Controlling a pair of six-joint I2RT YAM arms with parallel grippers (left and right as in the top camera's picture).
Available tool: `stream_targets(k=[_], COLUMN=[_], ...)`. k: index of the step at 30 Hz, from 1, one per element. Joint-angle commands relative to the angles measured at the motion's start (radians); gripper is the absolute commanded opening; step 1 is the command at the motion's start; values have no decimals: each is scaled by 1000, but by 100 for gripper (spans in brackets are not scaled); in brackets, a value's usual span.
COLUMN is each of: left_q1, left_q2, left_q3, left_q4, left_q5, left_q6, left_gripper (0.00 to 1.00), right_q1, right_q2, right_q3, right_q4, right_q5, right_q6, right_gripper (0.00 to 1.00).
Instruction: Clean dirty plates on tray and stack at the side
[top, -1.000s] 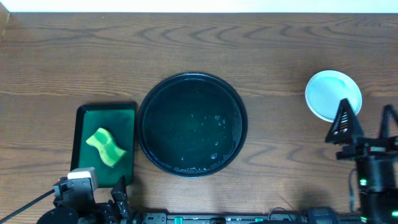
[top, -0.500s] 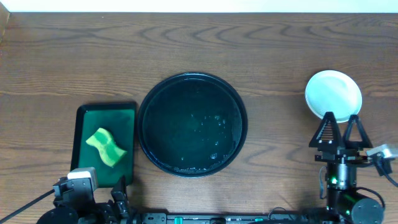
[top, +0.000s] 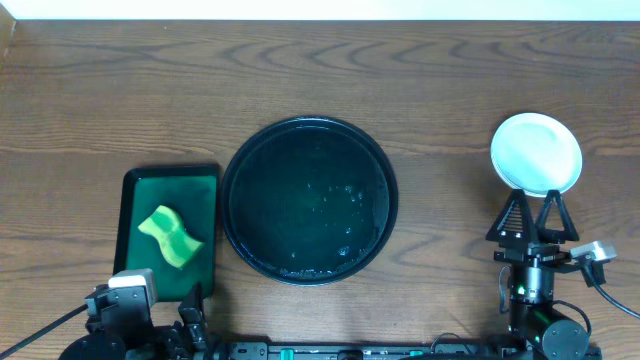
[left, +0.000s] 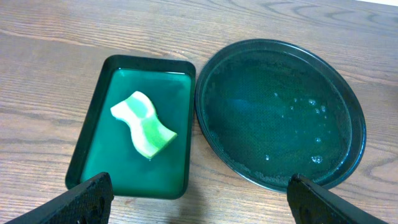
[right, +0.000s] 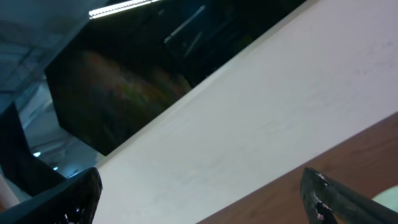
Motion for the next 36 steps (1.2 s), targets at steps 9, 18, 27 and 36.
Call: stream_targets(k=[9,18,27,36], left_q1=[-3,-3,-3,-3], left_q2=[-3,-3,-3,-3], left_q3=[2,2,2,2], left_q4=[-3,-3,-3,-2], left_q5=[4,4,4,4], left_q6=[-9,-9,-9,-9], left_gripper=[89,90,89,90], right_q1=[-9,-8,-7,-7], right_q2=[-7,-7,-7,-7], right_q3=[-2,-2,-2,-2], right_q4=[-185,-423,-449,-453], right_q5=[43,42,-39,-85], right_q6=[8,8,-179,-419], right_gripper=[99,99,99,99])
